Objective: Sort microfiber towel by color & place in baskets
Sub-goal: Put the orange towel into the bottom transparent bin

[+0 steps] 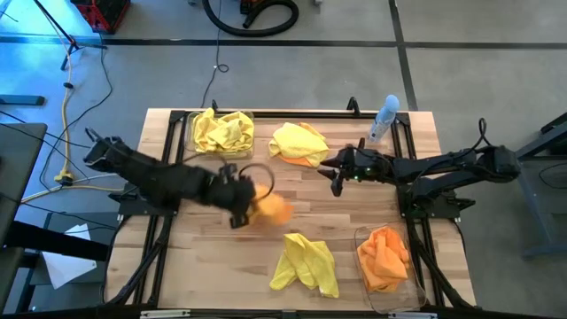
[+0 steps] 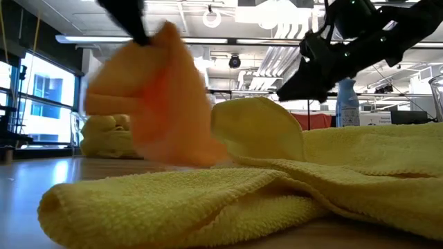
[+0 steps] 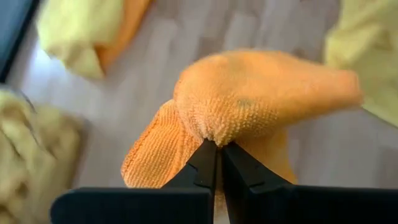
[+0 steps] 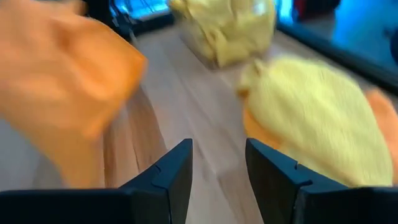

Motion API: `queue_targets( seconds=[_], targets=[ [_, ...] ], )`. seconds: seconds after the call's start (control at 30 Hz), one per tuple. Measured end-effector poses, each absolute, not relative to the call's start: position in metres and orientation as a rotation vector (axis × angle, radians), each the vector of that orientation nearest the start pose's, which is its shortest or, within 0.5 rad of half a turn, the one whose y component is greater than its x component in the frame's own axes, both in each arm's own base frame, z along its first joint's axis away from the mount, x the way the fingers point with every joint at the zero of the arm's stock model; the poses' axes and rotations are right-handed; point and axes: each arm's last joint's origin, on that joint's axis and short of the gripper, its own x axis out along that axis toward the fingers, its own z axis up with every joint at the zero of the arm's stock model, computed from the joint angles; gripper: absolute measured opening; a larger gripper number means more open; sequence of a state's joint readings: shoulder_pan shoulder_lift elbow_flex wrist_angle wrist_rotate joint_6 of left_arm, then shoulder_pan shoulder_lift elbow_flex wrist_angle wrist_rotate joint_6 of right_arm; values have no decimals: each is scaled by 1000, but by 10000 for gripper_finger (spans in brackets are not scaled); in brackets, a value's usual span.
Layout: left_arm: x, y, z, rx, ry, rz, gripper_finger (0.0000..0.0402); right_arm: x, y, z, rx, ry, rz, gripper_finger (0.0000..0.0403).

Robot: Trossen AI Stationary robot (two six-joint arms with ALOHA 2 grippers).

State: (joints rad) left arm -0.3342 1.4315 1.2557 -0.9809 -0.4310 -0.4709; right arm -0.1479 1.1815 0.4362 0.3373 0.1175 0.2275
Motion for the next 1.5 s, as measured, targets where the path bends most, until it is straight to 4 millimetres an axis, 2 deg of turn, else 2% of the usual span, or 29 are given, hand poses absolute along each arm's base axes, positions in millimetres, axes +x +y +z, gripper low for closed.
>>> queue_targets(
  seconds=[0.17, 0.3, 0.43, 0.6, 0.83, 0.93, 1.0, 1.2, 1.27, 1.4, 1.5],
  targets=[
    [288, -43, 295, 82, 970, 238, 0, 239, -26, 197, 101, 234, -193, 165],
    [300, -22, 300, 115, 893, 195, 0, 254, -19, 204, 20, 173, -151, 207],
    [309, -5, 306, 109, 801, 150, 0, 279, -15, 219, -26, 145, -128, 253],
    [315, 7, 312, 118, 721, 130, 0, 315, -14, 233, -115, 195, -103, 284],
    [317, 15, 318, 143, 666, 143, 0, 356, -16, 237, -120, 336, -96, 284],
    [317, 17, 318, 143, 662, 151, 0, 370, -17, 239, -123, 367, -91, 255],
    [317, 17, 318, 144, 667, 158, 2, 375, -17, 237, -129, 414, -87, 214],
    [315, 12, 315, 163, 702, 133, 31, 375, -17, 233, -89, 503, -90, 30],
    [314, 12, 316, 157, 701, 131, 48, 374, -17, 233, -70, 509, -94, 17],
    [311, 11, 319, 121, 698, 120, 86, 368, -15, 234, -6, 551, -109, 39],
    [305, 10, 315, 92, 763, 121, 108, 357, -12, 236, 37, 632, -160, 24]
  ],
)
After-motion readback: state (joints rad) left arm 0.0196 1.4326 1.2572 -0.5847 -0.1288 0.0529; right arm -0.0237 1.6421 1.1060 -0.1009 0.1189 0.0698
